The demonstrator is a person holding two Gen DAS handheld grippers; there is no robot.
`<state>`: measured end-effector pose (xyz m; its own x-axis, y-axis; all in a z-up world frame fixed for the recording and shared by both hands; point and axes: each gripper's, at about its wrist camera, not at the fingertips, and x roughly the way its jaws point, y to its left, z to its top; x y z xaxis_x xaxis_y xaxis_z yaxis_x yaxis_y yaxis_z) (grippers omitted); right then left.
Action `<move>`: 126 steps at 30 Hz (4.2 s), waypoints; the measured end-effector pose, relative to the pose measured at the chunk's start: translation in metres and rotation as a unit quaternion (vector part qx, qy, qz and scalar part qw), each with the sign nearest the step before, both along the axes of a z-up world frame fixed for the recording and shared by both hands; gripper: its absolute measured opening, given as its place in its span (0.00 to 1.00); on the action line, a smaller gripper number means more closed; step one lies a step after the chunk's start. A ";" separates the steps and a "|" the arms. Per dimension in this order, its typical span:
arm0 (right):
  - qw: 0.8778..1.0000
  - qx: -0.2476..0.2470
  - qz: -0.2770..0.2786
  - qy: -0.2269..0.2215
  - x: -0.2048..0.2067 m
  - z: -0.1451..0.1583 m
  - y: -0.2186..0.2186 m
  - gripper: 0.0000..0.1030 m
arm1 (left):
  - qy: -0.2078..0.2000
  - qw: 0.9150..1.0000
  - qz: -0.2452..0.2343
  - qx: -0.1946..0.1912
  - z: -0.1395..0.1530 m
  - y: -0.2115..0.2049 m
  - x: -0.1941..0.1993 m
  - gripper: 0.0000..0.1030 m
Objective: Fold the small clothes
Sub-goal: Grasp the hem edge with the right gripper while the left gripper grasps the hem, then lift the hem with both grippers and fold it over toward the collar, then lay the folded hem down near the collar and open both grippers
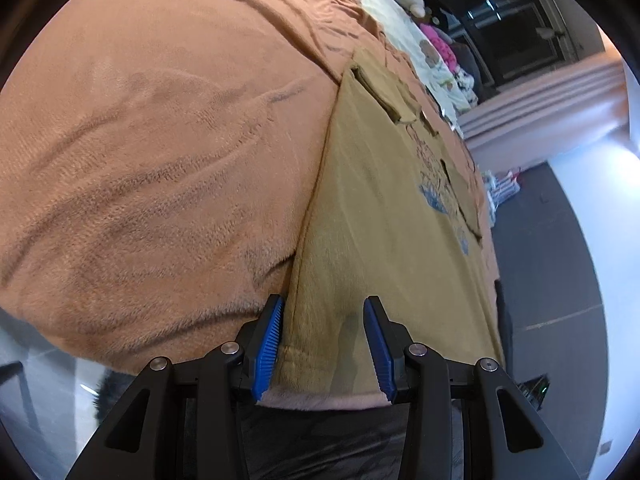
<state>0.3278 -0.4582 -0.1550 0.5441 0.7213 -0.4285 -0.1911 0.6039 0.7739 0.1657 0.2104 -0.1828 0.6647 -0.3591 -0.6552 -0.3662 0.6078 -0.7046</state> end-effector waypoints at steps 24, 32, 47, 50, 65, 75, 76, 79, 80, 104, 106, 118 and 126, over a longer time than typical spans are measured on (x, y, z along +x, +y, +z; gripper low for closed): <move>0.999 0.022 0.009 -0.033 -0.020 0.041 0.007 0.02 | -0.075 0.995 0.046 -0.055 0.056 0.045 -0.035 0.04; 0.998 0.037 0.016 -0.045 -0.033 0.042 0.002 0.02 | -0.124 0.988 0.053 -0.080 0.084 0.051 -0.056 0.04; 0.988 0.106 0.022 -0.109 -0.069 0.092 -0.023 0.02 | -0.227 0.968 0.040 -0.095 0.175 0.045 -0.106 0.04; 0.985 0.114 0.023 -0.128 -0.078 0.101 -0.027 0.02 | -0.247 0.964 0.038 -0.093 0.194 0.044 -0.117 0.04; 0.974 0.142 0.026 -0.174 -0.085 0.075 -0.045 0.02 | -0.295 0.952 0.026 -0.074 0.242 0.030 -0.148 0.04; 0.984 0.126 0.027 -0.120 -0.023 0.032 -0.016 0.02 | -0.228 0.970 0.031 -0.080 0.189 0.044 -0.104 0.04; 0.985 0.123 0.027 -0.116 -0.015 0.029 -0.011 0.02 | -0.218 0.972 0.031 -0.080 0.182 0.046 -0.097 0.04; 0.988 0.116 0.025 -0.103 0.010 0.024 0.004 0.02 | -0.199 0.976 0.035 -0.084 0.167 0.054 -0.081 0.04; 0.988 0.116 0.024 -0.099 0.016 0.026 0.008 0.02 | -0.195 0.977 0.035 -0.085 0.164 0.056 -0.076 0.04; 0.991 0.082 0.023 -0.101 0.149 0.086 0.074 0.02 | -0.152 0.988 0.038 -0.016 0.199 0.080 0.090 0.04; 0.992 0.079 0.026 -0.099 0.158 0.085 0.079 0.02 | -0.146 0.988 0.042 -0.010 0.199 0.078 0.102 0.04; 0.998 0.062 0.019 -0.028 0.220 0.070 0.096 0.02 | -0.096 0.993 0.071 0.000 0.150 0.078 0.168 0.04; 0.998 0.055 0.015 0.013 0.252 0.057 0.113 0.03 | -0.053 0.994 0.090 -0.006 0.109 0.088 0.200 0.04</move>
